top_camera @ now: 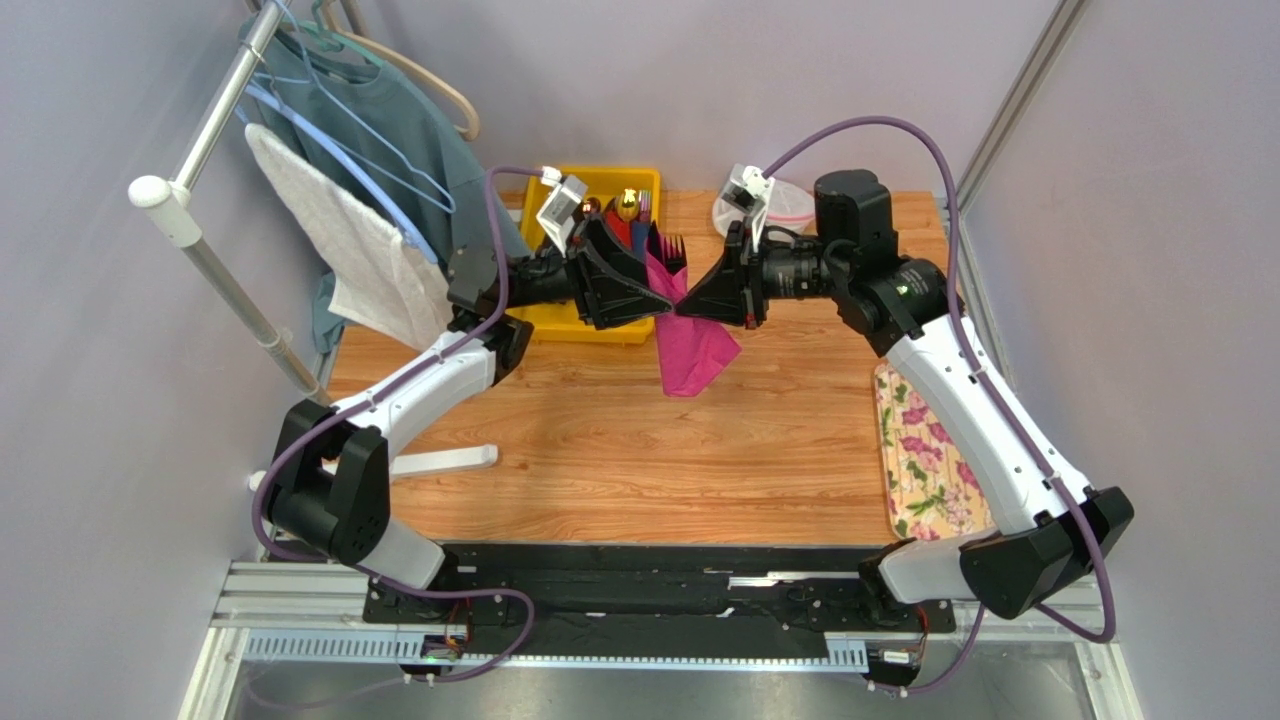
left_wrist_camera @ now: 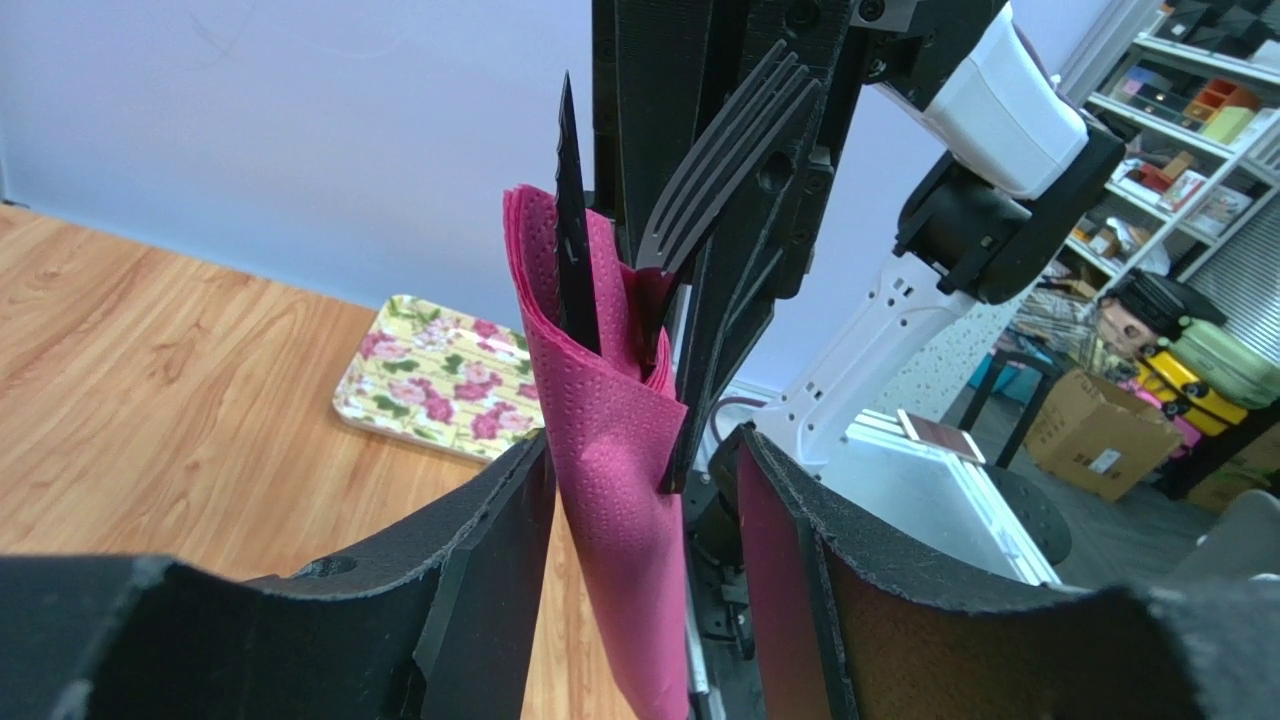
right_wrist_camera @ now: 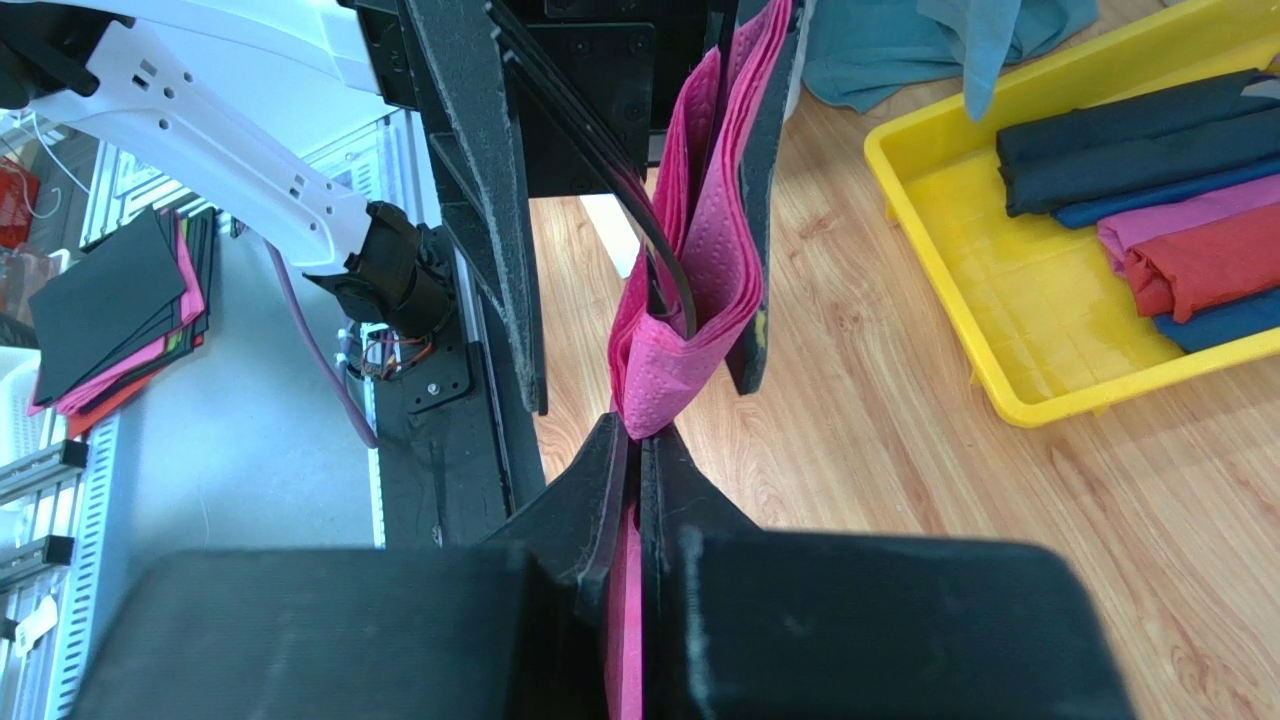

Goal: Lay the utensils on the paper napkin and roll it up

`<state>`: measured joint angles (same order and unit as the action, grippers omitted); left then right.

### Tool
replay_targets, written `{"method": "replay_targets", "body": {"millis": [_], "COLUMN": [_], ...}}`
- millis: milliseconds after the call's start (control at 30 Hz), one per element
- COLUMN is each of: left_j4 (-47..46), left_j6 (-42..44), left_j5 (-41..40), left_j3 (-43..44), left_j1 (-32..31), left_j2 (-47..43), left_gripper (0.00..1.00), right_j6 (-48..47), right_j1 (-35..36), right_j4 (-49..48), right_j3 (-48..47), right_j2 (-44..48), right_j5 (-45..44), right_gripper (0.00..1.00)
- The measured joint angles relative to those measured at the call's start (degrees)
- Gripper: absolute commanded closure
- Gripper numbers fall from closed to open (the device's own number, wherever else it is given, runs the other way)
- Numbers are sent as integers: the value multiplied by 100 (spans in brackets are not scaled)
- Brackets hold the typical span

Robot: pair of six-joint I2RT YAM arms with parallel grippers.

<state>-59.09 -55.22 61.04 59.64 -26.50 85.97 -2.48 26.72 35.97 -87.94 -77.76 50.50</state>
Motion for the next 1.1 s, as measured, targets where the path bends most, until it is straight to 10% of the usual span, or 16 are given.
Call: {"method": "replay_targets", "body": {"millis": [467, 867, 1100], "left_j4": [-223, -313, -304], "left_j6": [-420, -522, -605], "left_j5": [-13, -22, -44], "left_j3": [170, 175, 192], "left_j1": [-87, -118, -116], "left_j2": [116, 142, 160], "left_gripper": [57, 100, 100], "right_j6": [-127, -138, -96], "right_j1": [140, 153, 153], "right_j4": [-70, -144, -155], "right_j3": [101, 173, 186], "right_j2": [146, 168, 195], "right_j5": [-101, -203, -249], "right_gripper": [100, 100, 92]}}
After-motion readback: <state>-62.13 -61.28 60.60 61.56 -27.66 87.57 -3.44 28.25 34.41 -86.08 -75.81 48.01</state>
